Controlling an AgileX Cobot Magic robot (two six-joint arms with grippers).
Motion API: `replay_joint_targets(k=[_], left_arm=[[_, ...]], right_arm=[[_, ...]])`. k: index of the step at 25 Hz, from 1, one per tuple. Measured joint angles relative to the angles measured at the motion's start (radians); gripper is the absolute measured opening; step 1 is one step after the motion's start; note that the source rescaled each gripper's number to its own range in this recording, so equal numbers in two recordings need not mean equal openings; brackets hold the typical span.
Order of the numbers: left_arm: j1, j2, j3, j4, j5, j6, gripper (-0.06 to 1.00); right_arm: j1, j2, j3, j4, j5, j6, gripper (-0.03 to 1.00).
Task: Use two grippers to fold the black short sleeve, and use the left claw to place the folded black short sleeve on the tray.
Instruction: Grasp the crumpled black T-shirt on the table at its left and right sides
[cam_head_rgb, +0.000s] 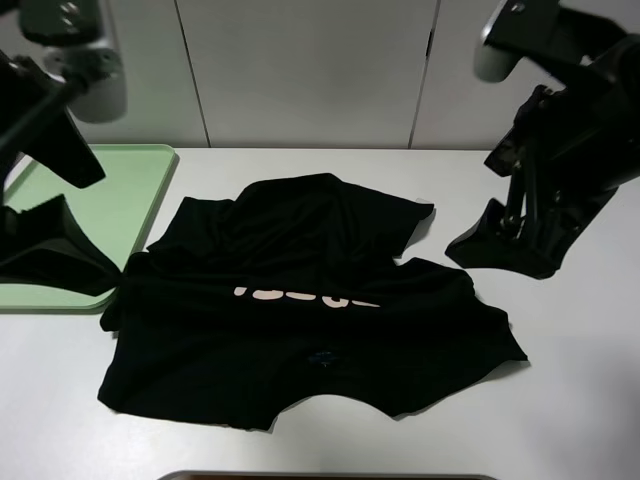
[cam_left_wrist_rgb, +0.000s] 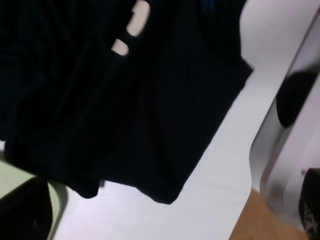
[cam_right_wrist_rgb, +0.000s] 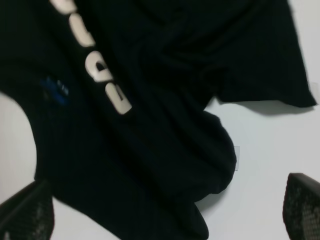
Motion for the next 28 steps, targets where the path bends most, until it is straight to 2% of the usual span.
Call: replay_joint_targets(k=[6,14,18,24,28], left_arm=[[-0.002,0.112,0.026,0.0,-0.007,0.149,0.98],[-0.002,0.241,0.028,0.034,-0.091,0.338,0.98],[0.007,0.291,0.028,0.073,-0.147,0.359,0.98],[0.06,0.366,0.028,0.128,-0.192,0.361,0.98],[0.072,0.41,0.028,0.137,-0.25,0.366,0.98]], right_arm=[[0.02,0.092,0.0,-0.05,-0.001,-0.05,1.0],[0.02,0.176,0.0,-0.094,-0.031,-0.267,1.0],[0.02,0.222,-0.001,-0.098,-0.048,-0.326,1.0],[0.02,0.274,-0.001,-0.105,-0.096,-0.335,1.0],[0.02,0.313,-0.001,-0.13,-0.108,-0.338,1.0]])
